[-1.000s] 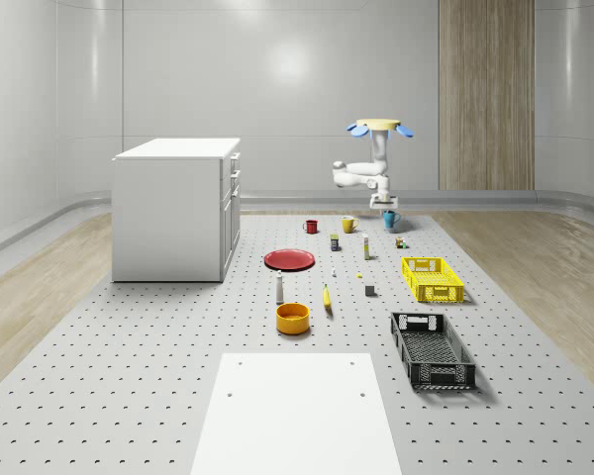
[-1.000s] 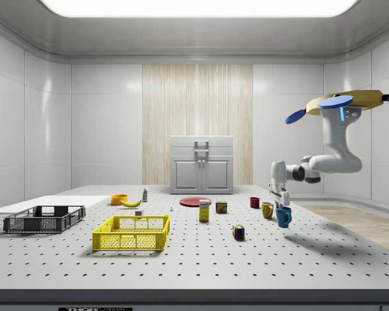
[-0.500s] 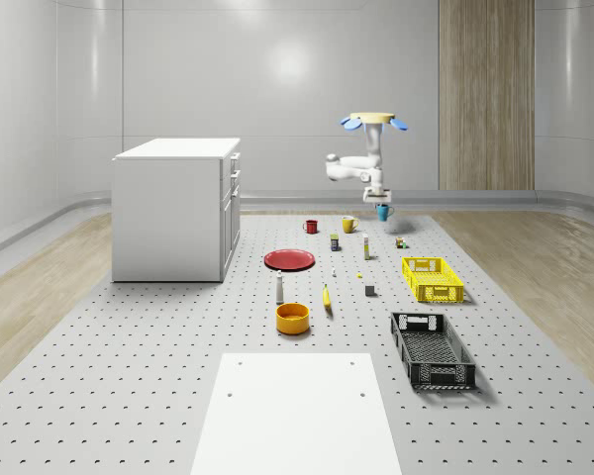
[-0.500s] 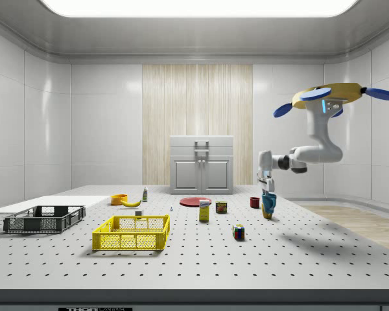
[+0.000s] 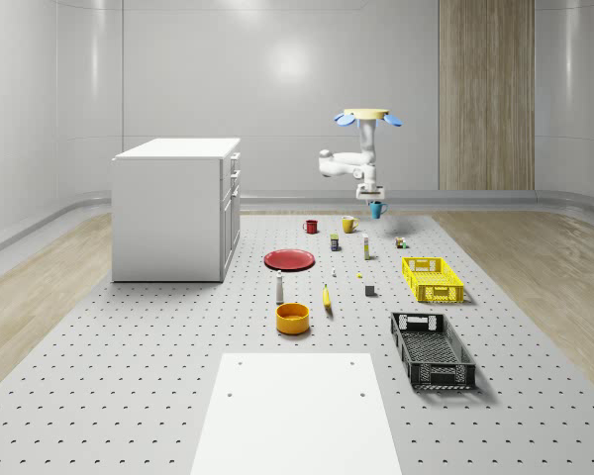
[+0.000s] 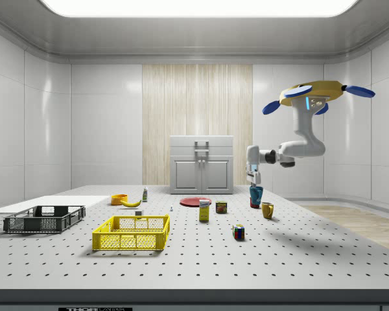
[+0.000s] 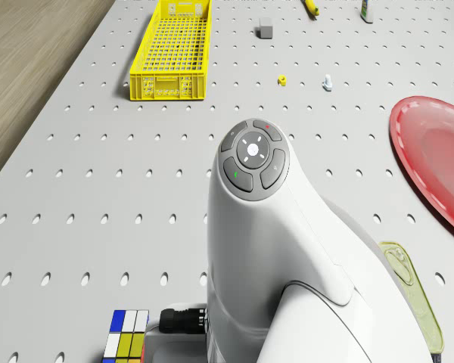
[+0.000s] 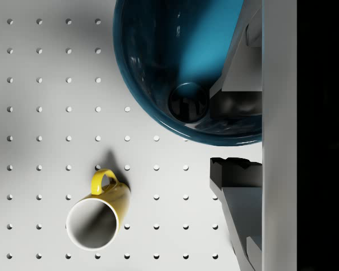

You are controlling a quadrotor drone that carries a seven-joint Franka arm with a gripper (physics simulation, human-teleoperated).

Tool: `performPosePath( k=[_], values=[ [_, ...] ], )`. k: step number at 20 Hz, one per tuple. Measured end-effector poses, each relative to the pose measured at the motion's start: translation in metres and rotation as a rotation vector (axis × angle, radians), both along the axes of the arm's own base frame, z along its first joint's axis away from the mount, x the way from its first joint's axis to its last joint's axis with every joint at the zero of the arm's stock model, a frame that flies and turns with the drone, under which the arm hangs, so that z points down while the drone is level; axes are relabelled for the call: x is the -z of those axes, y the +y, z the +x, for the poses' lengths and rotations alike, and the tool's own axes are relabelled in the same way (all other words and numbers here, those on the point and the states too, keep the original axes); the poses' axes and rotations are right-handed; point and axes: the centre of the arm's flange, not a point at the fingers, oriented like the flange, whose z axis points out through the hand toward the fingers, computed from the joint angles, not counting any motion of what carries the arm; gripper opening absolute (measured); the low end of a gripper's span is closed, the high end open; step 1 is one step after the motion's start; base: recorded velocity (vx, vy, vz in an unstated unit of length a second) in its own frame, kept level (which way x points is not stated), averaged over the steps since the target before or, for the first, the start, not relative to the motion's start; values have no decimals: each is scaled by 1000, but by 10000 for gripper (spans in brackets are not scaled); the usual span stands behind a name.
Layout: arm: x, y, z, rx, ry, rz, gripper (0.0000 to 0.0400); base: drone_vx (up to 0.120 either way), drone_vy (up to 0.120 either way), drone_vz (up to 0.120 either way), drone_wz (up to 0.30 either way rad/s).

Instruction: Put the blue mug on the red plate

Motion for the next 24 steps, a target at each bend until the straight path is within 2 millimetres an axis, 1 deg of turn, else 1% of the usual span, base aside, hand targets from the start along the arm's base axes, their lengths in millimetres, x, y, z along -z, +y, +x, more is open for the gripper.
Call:
performPosePath(
  k=[24],
  values=[
    [0, 0, 0, 0, 0, 0, 100, 120, -120, 0, 0]
  ],
)
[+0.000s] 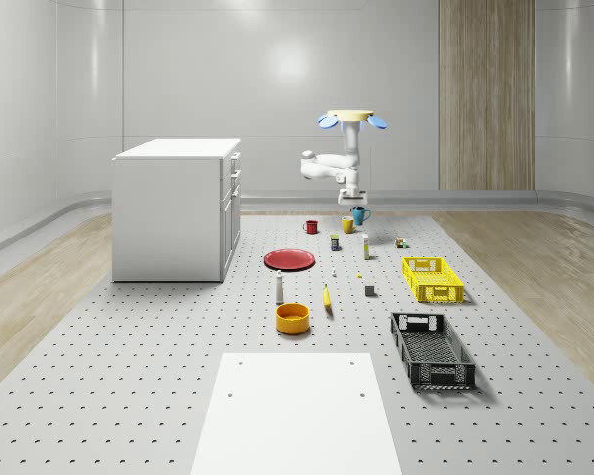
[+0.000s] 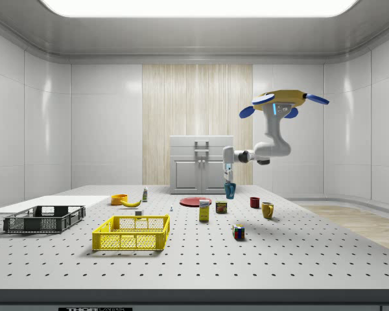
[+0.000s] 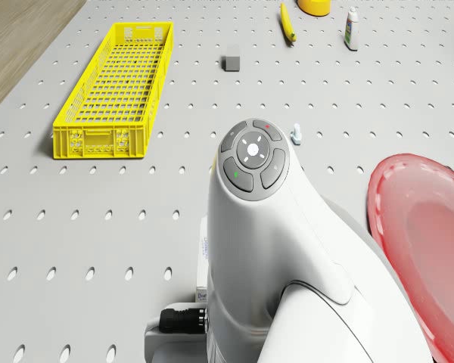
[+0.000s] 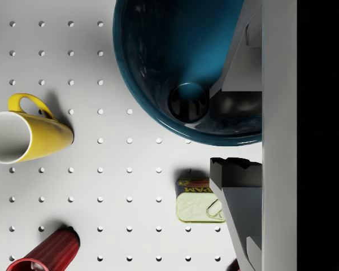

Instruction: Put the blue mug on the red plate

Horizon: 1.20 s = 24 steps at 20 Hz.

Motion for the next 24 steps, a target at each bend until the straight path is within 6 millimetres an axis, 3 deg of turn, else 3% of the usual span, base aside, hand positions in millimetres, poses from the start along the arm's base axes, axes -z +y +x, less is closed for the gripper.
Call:
performPosePath(
  k=[24],
  values=[
    [0, 0, 0, 0, 0, 0, 100, 120, -120, 0, 0]
  ],
)
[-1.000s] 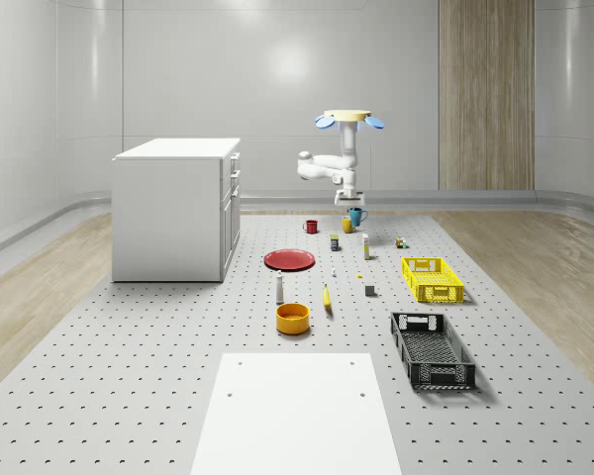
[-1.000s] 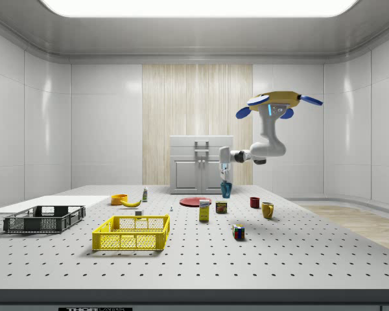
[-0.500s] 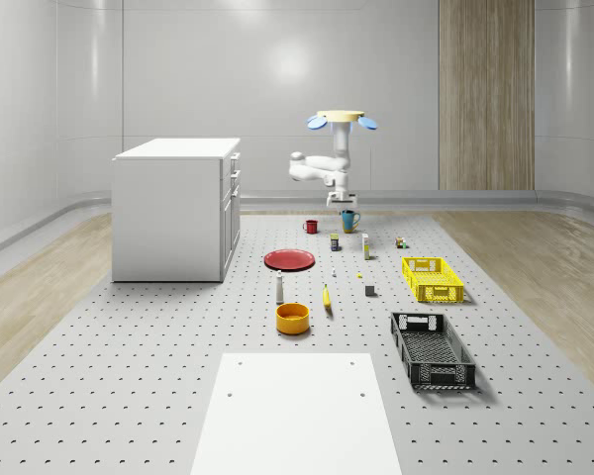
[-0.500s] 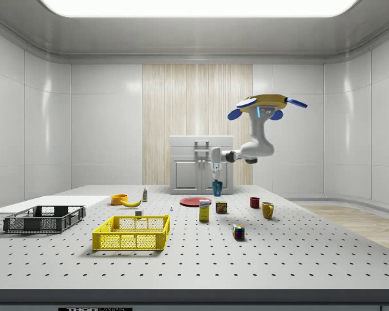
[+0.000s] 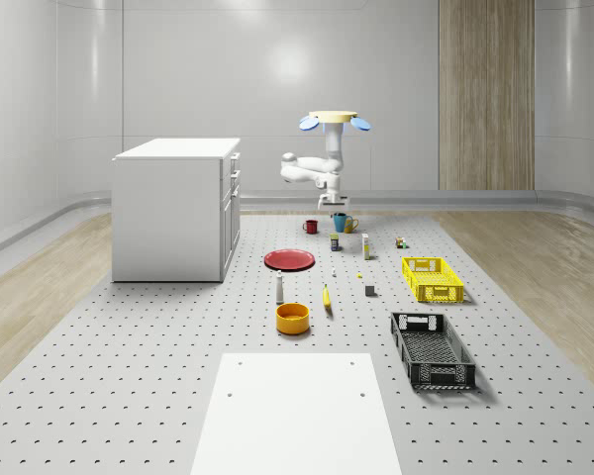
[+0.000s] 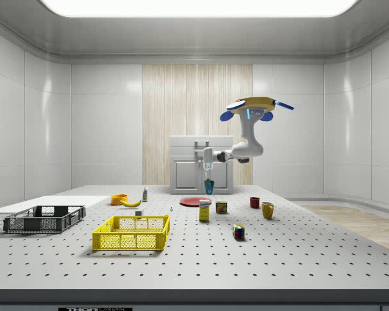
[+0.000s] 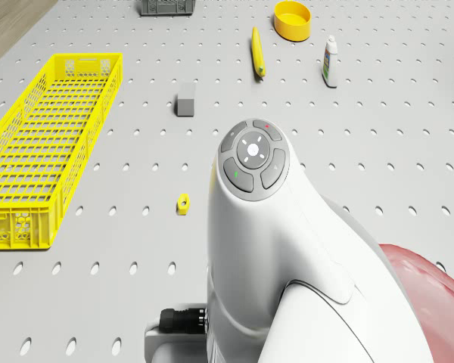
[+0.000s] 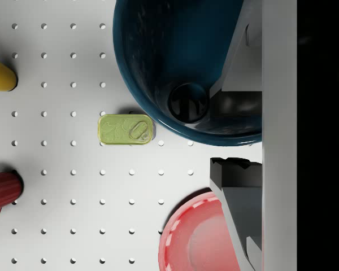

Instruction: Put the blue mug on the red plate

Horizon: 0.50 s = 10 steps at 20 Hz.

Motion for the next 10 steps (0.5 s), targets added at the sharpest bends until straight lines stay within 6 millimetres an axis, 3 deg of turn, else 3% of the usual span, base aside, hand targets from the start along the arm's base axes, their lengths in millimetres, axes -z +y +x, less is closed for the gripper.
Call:
performPosePath(
  k=[10],
  values=[
    [0, 0, 0, 0, 0, 0, 100, 120, -120, 0, 0]
  ],
)
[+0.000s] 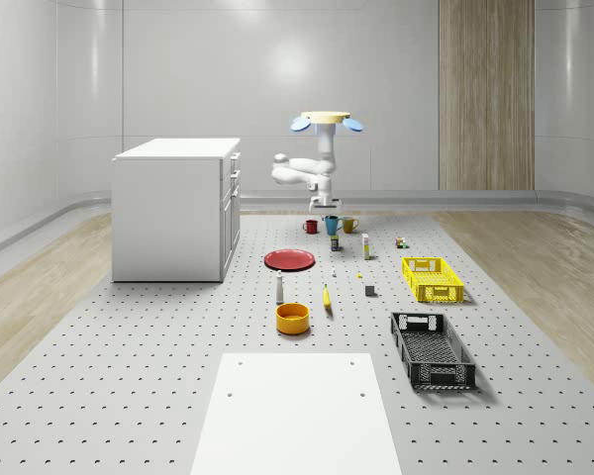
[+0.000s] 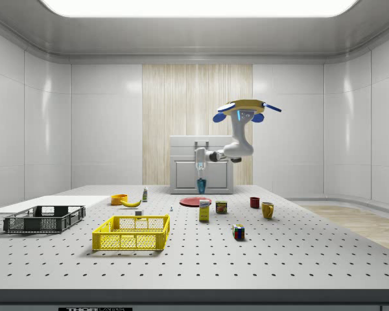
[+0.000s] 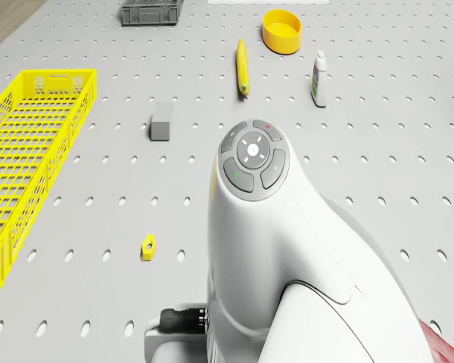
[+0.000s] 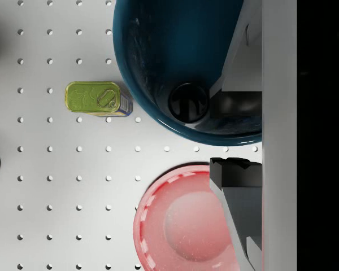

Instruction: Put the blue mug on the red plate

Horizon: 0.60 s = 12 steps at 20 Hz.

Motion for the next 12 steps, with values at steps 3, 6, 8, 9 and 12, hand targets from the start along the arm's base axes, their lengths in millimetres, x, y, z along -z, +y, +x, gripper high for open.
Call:
performPosePath(
  k=[3, 6, 8, 9, 12],
  values=[
    [0, 0, 0, 0, 0, 0, 100, 120, -120, 0, 0],
    [0, 0, 0, 0, 0, 0, 100, 120, -120, 0, 0],
    [0, 0, 0, 0, 0, 0, 100, 120, -120, 0, 0],
    [0, 0, 0, 0, 0, 0, 100, 40, -120, 0, 0],
    [0, 0, 0, 0, 0, 0, 100, 0, -120, 0, 0]
  ],
)
